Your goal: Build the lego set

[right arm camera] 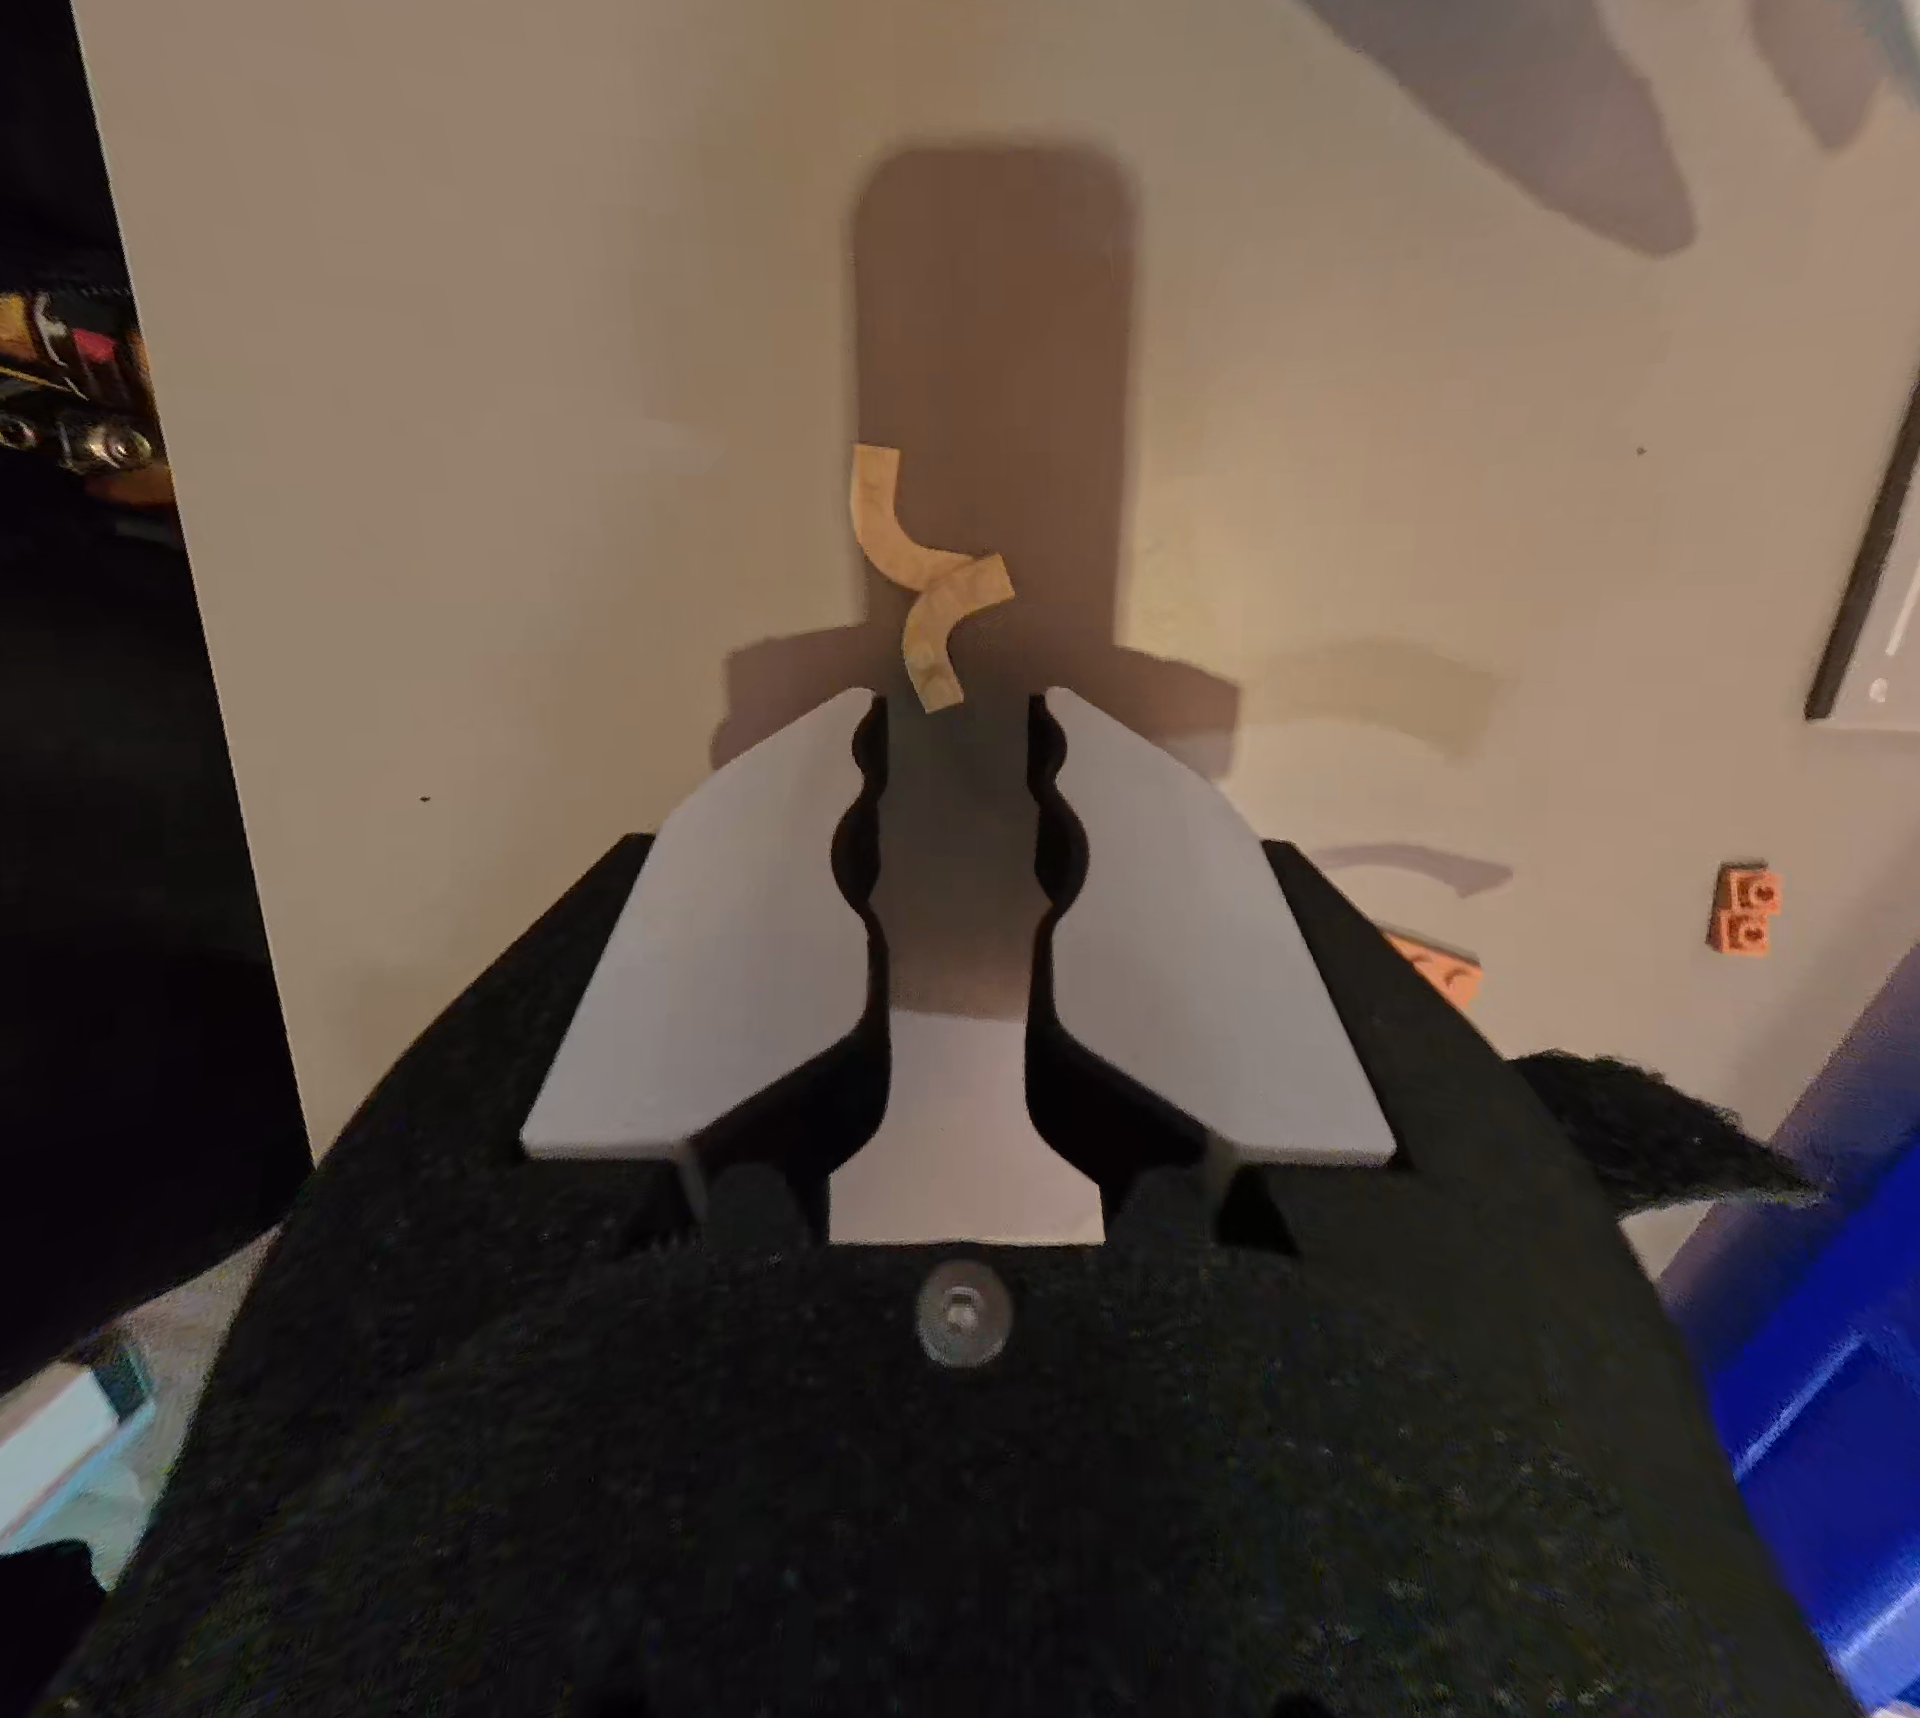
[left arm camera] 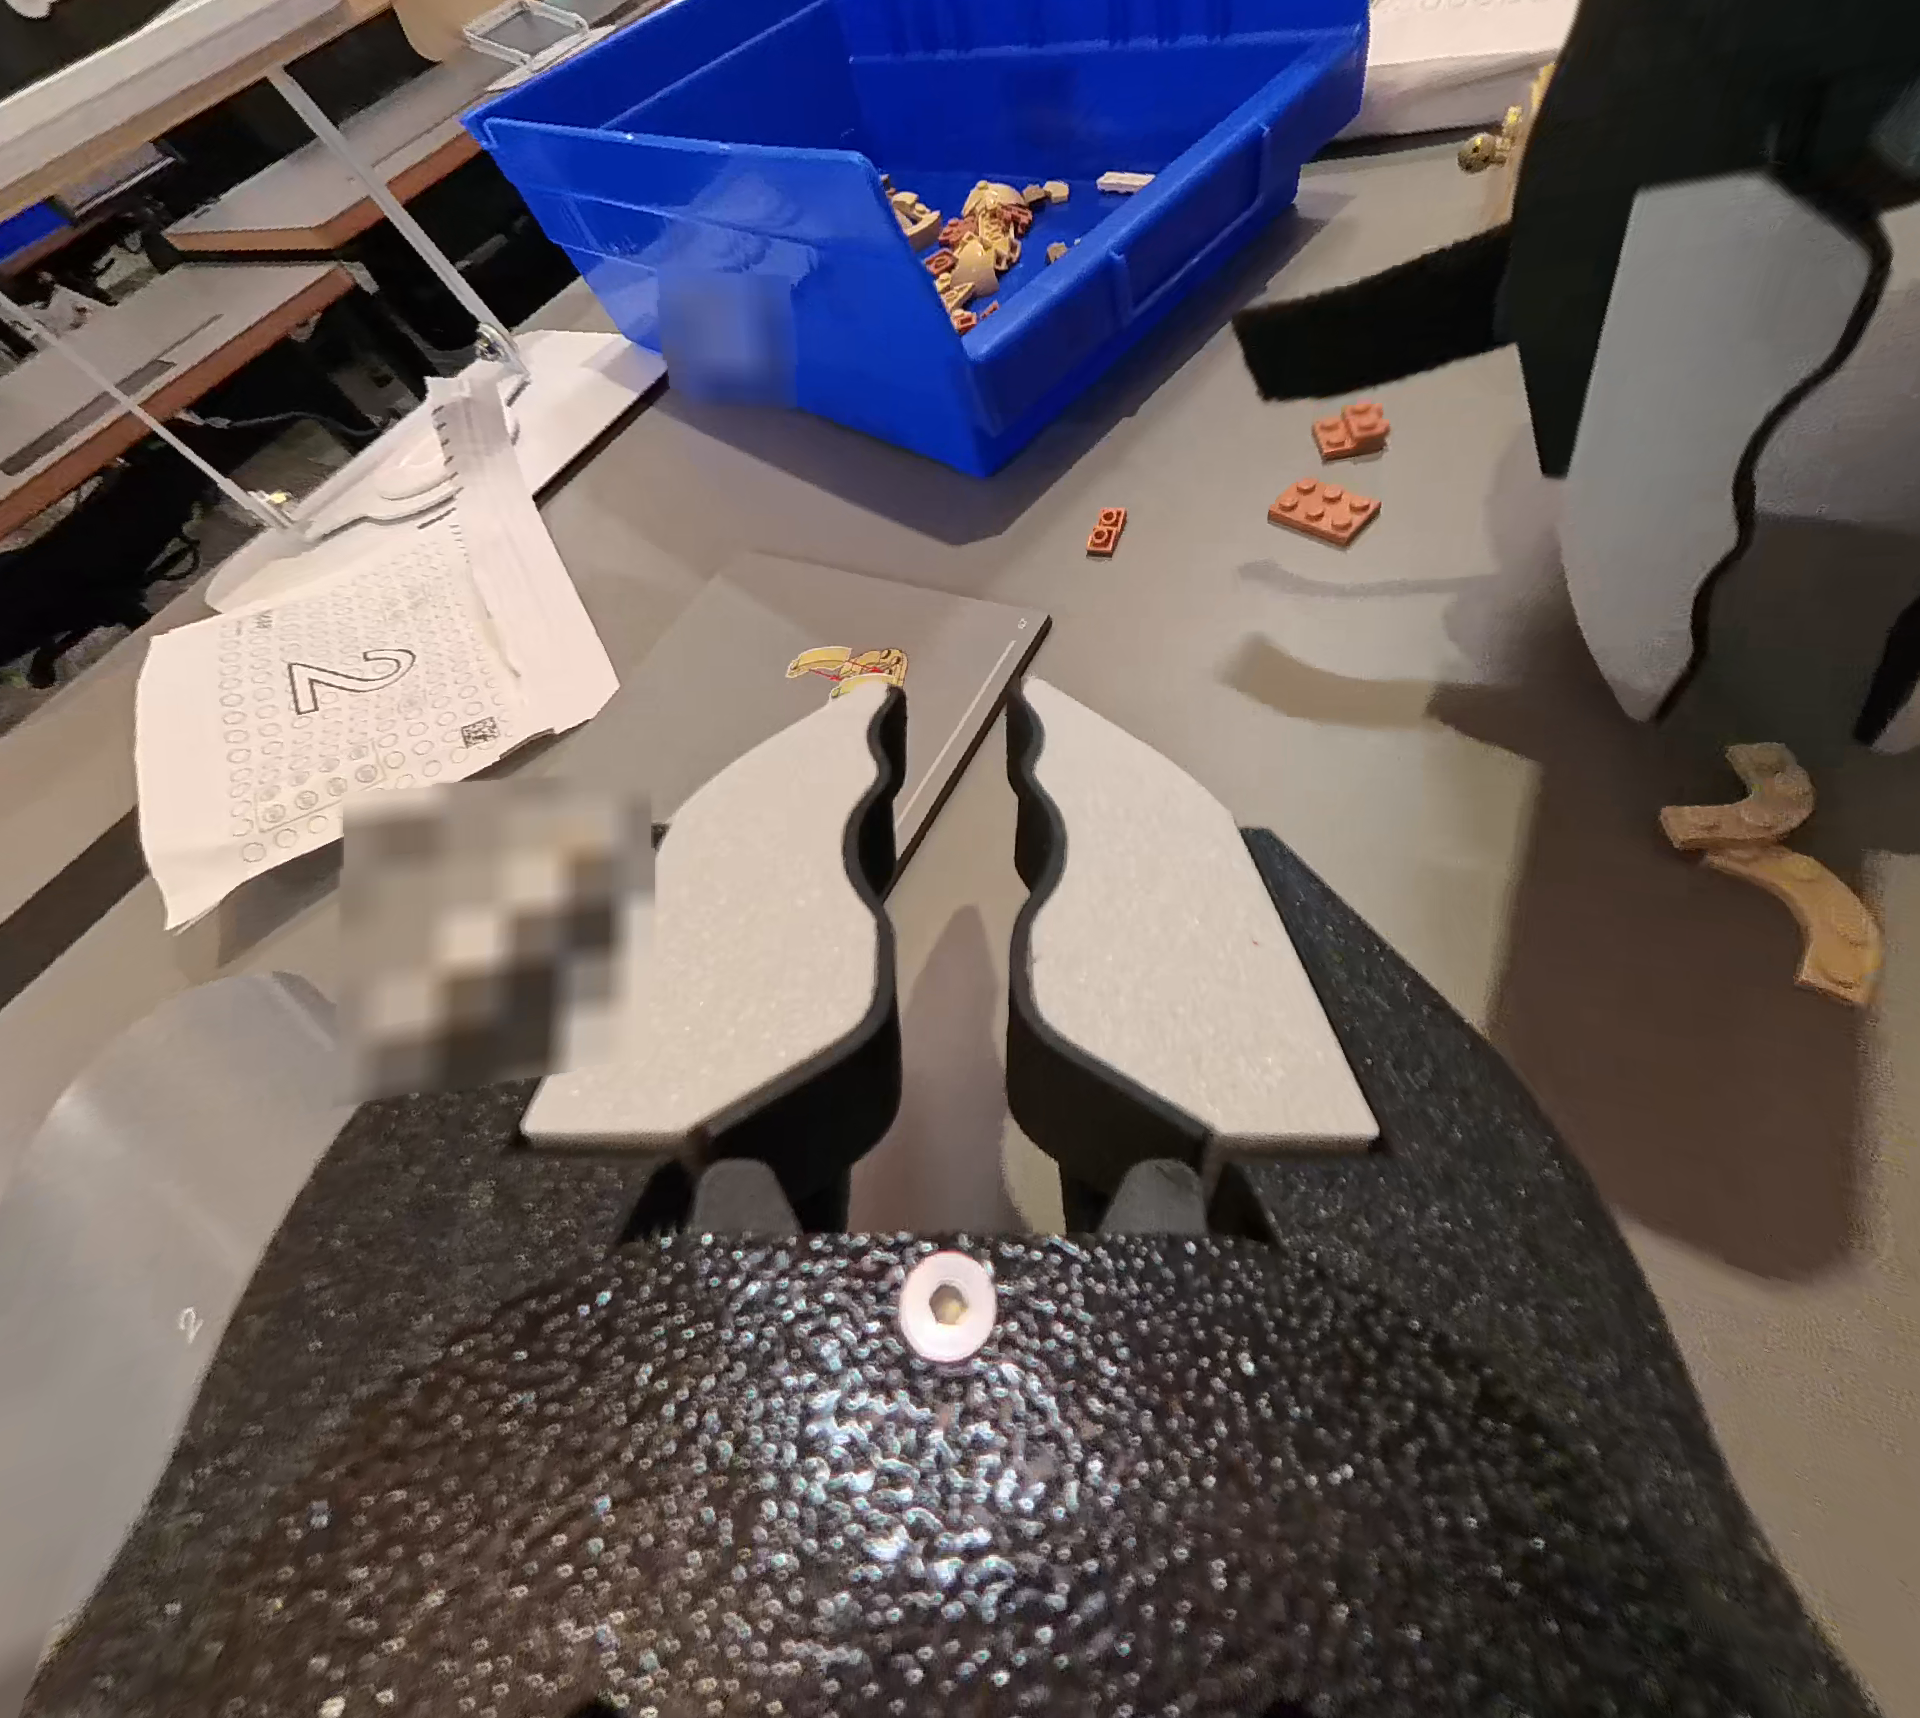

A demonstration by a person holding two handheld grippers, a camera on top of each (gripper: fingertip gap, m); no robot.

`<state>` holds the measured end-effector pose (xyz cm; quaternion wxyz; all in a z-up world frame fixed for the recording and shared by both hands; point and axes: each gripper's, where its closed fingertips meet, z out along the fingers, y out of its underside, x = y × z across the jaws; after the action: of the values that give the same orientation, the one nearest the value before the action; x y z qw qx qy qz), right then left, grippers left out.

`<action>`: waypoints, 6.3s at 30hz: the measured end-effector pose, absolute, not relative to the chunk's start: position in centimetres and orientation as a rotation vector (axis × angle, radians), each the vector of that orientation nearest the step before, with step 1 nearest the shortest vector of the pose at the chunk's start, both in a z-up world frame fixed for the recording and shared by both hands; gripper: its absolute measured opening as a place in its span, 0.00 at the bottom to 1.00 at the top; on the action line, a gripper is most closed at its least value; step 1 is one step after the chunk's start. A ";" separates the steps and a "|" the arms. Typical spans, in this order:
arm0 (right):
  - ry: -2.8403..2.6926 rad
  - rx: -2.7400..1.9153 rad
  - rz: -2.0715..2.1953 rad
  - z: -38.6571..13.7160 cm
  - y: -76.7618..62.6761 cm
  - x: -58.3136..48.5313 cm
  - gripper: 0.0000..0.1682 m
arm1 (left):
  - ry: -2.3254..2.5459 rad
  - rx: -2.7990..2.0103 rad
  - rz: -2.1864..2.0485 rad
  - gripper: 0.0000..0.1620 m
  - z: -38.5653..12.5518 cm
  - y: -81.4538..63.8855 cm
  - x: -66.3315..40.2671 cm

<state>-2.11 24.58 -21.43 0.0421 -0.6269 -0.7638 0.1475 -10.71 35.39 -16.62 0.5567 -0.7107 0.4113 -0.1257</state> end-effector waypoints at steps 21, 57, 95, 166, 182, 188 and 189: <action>-1.861 -1.992 0.681 -20.7 29.6 -1.4 0.14 | 1.080 -1.714 -0.274 0.12 -18.0 34.8 -10.2; -2.108 -2.090 0.067 -18.3 49.5 6.7 0.07 | 1.116 -1.747 -0.175 0.12 -19.0 35.1 -10.5; -2.213 -2.120 0.112 -21.8 51.3 5.7 0.03 | 1.135 -1.737 -0.189 0.12 -19.0 34.8 -10.4; -1.618 -1.944 1.096 -17.5 28.5 -9.0 0.09 | 1.081 -1.672 -0.353 0.12 -17.0 34.0 -10.0; -1.223 -1.816 1.816 -12.4 27.8 -8.7 0.09 | 1.269 -1.205 -0.540 0.22 -11.9 28.8 -8.5; -1.475 -1.999 1.323 -16.8 28.5 -8.0 0.09 | 1.427 -1.221 -0.440 0.23 -14.2 28.2 -8.1; -1.549 -2.029 1.166 -17.8 29.0 -7.5 0.09 | 1.469 -1.236 -0.432 0.23 -14.8 28.0 -8.2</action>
<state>-7.52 28.96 -17.76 0.1669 -0.7130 -0.5441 0.4096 -8.21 27.99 -14.80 0.5538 -0.5231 0.6214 -0.1830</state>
